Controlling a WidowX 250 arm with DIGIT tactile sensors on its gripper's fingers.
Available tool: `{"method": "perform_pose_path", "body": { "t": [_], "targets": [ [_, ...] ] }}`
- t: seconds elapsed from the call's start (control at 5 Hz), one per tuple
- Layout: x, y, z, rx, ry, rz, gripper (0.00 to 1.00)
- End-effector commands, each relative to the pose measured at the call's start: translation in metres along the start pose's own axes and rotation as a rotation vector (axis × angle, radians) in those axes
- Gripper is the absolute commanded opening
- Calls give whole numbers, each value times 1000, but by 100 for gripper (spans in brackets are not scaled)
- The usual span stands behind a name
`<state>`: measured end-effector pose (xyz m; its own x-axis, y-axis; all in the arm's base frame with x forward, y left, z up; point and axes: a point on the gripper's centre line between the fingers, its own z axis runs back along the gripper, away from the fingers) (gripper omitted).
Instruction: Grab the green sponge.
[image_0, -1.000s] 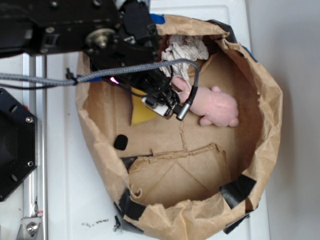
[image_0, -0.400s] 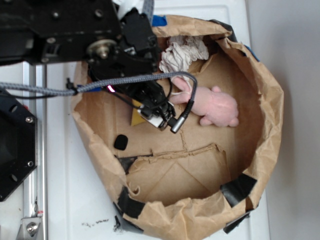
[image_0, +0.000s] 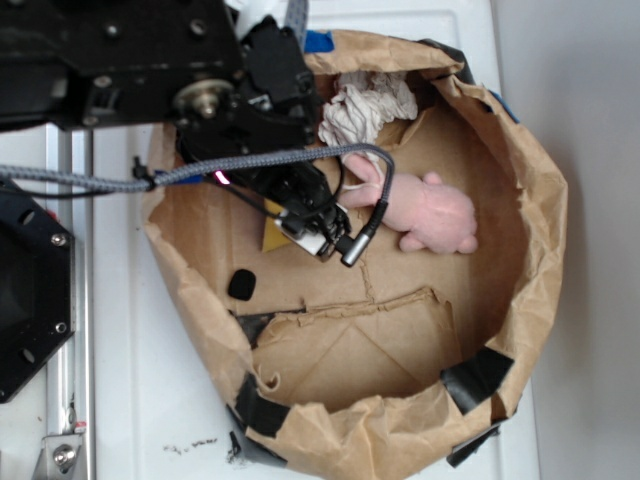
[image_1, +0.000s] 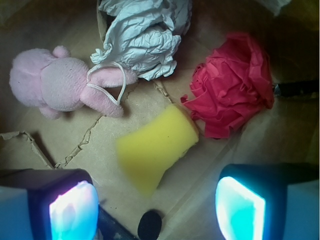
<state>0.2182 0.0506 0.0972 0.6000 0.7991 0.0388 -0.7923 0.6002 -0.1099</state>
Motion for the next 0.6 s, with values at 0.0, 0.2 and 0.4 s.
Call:
{"method": "perform_pose_path", "body": {
  "t": [0.0, 0.2, 0.4],
  "targets": [
    [-8, 8, 3, -18, -21, 7, 100],
    [-18, -1, 0, 6, -3, 25, 100],
    [-22, -13, 0, 20, 1, 43, 100]
  ]
}}
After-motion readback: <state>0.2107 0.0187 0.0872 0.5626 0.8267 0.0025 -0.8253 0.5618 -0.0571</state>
